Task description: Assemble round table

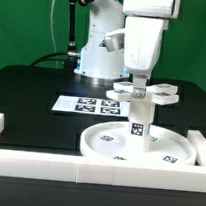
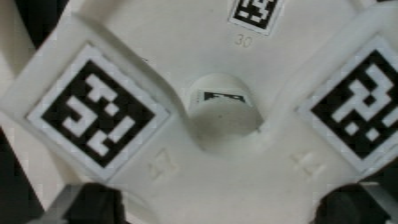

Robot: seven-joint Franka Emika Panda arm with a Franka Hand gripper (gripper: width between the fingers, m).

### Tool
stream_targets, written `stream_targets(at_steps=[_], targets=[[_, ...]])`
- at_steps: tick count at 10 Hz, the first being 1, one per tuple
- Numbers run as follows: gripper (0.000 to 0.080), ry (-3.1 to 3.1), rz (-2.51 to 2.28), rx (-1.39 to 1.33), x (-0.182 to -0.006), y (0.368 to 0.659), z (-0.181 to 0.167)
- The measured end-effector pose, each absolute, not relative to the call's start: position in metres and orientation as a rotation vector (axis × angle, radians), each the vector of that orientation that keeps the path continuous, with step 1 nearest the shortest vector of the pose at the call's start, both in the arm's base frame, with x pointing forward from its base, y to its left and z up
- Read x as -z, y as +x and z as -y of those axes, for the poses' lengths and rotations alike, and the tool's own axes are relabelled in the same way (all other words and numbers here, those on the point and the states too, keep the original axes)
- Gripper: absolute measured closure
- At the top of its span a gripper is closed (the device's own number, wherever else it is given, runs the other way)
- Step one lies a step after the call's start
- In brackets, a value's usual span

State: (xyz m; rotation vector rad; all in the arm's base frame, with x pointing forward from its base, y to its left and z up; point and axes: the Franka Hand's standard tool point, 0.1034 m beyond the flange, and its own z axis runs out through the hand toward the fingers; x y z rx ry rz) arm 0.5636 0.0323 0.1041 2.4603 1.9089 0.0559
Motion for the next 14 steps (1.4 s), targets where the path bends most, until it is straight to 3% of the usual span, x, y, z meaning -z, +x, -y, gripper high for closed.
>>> stream_targets(at_steps=[1,5,14], targets=[[0.0363,2.462,-1.906,-0.056,-0.104,0.5635,-0.0323],[0.0363,2.495,-1.865,-0.056,-0.104,0.5635,-0.032],[0.0361,3.141,-0.221,-0.097,-0.1024,0.5614,-0.0389]])
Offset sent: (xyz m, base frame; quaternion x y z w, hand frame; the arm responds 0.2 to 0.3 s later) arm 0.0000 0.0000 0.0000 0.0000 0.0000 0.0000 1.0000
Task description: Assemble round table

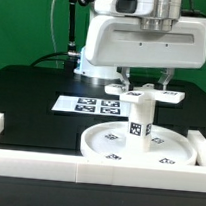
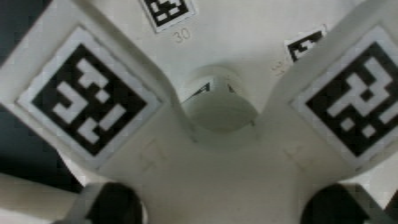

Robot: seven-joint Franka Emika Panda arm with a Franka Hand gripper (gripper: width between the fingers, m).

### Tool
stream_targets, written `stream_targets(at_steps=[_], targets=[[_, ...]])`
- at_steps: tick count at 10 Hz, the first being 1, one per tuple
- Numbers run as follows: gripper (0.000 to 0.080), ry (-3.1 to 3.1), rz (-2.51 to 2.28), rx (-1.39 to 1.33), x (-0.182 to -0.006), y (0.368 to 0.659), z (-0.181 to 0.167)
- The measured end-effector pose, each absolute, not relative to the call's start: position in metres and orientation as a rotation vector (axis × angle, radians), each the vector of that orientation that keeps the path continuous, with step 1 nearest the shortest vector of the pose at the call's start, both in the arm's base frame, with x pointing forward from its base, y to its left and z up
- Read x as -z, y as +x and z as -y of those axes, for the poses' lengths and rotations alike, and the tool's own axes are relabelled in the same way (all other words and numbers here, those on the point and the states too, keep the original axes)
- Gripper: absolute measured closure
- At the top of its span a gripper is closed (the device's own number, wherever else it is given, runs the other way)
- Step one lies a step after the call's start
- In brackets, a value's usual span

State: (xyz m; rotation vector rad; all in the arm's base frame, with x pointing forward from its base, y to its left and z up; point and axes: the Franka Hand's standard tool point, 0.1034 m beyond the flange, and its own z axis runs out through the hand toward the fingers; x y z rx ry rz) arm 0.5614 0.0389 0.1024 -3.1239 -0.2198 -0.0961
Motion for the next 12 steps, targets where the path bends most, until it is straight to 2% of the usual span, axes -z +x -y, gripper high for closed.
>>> stream_targets(at_steps=[3,8,12], targets=[[0.036,-3.112,-0.288,0.065,-0.1024,0.5591,-0.0397],[0.036,-3.017,-0.759,0.035,-0.1018,0.5582,-0.0398],[0.036,-2.674,-1.419,0.061,-0.1034,0.5555,-0.0372]])
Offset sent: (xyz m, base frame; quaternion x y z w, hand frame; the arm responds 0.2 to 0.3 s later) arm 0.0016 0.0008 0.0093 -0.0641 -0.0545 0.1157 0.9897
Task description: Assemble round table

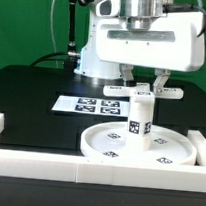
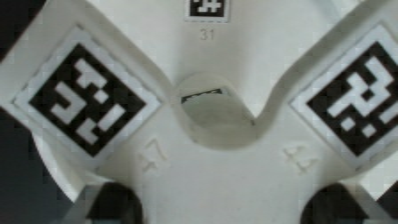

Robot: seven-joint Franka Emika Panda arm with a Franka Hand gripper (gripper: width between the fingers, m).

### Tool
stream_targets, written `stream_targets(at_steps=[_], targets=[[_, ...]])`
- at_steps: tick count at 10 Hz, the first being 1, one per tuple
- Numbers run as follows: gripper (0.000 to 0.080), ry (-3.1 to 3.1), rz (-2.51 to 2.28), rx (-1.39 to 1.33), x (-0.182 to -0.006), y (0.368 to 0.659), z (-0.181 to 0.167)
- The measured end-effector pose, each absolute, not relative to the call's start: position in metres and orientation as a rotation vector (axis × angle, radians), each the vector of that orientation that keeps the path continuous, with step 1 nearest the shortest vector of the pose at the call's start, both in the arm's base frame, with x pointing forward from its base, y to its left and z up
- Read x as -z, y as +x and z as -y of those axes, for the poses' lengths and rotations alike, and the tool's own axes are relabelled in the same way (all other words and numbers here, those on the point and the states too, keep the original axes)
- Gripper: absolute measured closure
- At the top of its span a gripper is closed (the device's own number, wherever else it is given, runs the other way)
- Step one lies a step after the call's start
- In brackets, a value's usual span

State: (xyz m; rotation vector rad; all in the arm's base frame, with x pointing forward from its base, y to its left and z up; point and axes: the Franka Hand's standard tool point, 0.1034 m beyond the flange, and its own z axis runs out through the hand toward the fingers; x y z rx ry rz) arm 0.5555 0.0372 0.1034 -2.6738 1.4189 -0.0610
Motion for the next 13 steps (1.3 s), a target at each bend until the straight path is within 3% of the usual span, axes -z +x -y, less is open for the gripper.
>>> stream_targets(at_steps=[5,9,10,11,13], targets=[[0.036,-2.134,-2.096,-0.02,-0.102,0.557,-0.038],[0.036,-2.025,-2.188,-0.04,-0.102,0.558,-0.038],[0.0209,-2.1,-2.109,-0.037,-0.106,0.558,-0.035],[0.0166,-2.12,-2.077,-0.044,-0.112,0.558,-0.034],[0.0153,-2.161,-2.015,-0.049,-0.127,0.56,-0.037]])
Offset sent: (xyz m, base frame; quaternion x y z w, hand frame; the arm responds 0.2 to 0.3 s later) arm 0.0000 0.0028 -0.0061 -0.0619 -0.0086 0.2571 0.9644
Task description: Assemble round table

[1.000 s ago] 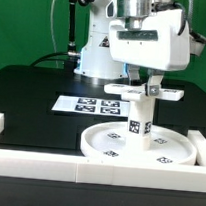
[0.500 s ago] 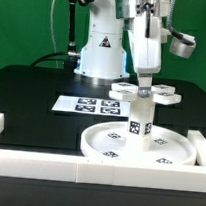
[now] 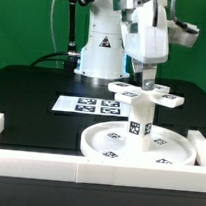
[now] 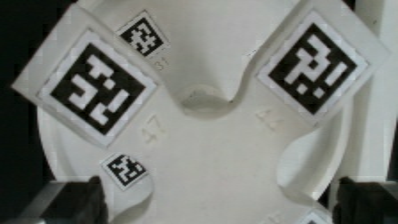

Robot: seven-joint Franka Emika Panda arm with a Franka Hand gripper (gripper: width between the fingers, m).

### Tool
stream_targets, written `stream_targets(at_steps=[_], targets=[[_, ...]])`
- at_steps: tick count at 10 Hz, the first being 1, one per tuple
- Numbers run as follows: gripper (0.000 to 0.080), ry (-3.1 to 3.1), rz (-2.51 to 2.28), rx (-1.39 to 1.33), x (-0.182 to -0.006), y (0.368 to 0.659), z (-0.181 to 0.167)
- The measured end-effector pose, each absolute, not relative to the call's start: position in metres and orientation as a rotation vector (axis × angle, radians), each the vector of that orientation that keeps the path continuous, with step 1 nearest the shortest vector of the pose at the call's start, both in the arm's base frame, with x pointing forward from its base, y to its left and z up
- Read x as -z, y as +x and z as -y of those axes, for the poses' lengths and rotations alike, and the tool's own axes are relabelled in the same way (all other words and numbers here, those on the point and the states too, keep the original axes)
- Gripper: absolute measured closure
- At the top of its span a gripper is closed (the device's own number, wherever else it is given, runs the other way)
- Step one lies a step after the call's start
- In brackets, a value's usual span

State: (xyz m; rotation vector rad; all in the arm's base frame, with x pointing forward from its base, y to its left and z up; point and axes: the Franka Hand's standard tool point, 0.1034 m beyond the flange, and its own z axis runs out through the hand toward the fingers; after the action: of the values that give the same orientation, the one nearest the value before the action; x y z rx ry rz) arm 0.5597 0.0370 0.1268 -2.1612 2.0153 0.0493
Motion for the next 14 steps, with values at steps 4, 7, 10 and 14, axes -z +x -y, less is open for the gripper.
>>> stream_targets(at_steps=[4,7,10,14], targets=[[0.0151,-2.342,-1.8,-0.027,-0.128,0.559,-0.039],[0.0151,-2.642,-1.408,-0.001,-0.128,0.56,-0.049],[0.0151,-2.792,-1.102,0.046,-0.126,0.561,-0.052],[0.0151,-2.968,-0.562,0.069,-0.127,0.561,-0.048]])
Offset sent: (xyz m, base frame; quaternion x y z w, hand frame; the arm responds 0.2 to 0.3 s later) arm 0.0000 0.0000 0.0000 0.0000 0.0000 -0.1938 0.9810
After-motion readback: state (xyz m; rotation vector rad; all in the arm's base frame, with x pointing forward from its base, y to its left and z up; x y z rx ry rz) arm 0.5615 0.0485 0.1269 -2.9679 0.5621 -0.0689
